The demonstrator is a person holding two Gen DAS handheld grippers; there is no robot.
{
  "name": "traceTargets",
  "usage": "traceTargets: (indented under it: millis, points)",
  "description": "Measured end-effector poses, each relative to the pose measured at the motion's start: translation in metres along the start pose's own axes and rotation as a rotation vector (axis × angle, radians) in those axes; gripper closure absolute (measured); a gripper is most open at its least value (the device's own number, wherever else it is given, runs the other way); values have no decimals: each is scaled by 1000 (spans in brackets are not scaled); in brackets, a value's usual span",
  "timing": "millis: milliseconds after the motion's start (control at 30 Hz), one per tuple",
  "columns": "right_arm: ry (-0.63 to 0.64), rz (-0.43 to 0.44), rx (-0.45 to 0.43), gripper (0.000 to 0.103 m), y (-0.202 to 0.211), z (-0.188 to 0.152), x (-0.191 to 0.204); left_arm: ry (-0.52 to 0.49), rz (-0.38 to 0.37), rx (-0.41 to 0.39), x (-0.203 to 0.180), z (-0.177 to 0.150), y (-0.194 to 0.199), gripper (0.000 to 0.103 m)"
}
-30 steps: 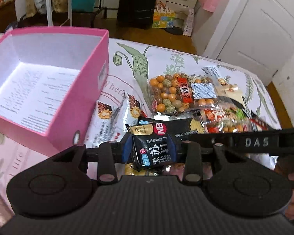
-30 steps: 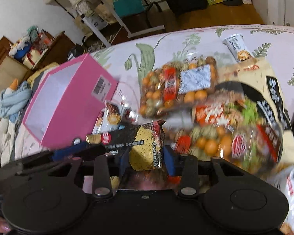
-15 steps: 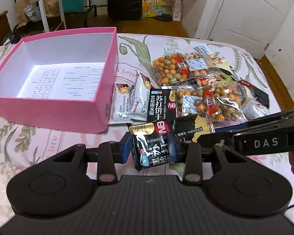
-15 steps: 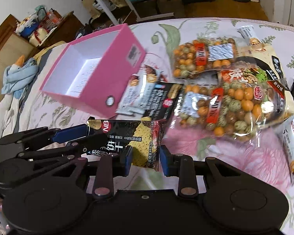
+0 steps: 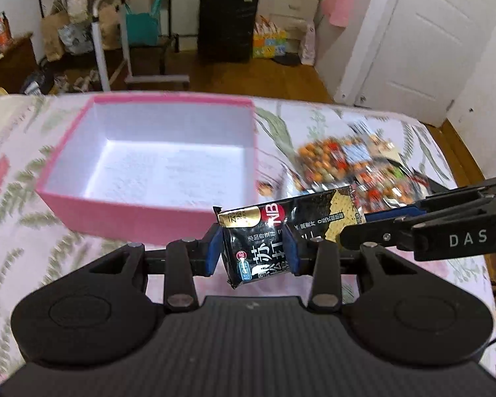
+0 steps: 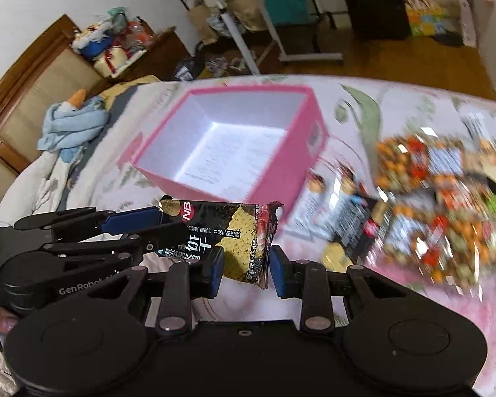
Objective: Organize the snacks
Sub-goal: 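Carry the cracker pack with the left gripper over the pink box and release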
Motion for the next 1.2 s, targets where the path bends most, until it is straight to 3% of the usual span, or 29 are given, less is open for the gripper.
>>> traceTargets:
  millis: [233,400,500,567,767,967,1200]
  points:
    - [132,-1,-22,69,-49,71,11,26,85,-109,53,46,-26,66]
    - [174,0,18,69,-97,109,11,86,118,-102,93,72,-79,63]
    - [175,-16,62,70,-125,115,7,128,89,-75,114,83,-118,63]
    - [169,-44,74,70,-142,119,0,114,66,-27,121,87,-145,63]
    - [207,-151,77,70,-164,122,-10,103,34,17,120,91,-186,60]
    - [340,-246,1,68,-160,122,4,40,100,-25,107,93,-190,39]
    - [271,-171,-56,65,-110,97,3,-76,73,-19,86,83,-145,38]
Point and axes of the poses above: each gripper's, at about its wrist camera, not at the fingertips, and y roughly against the way its jaws point, x to its left, z to its top, the point moved 9 cm from there along -y, roughly the way its jaws point, and after that the axes turned 4 degrees about -y, right-handed, at the moved point
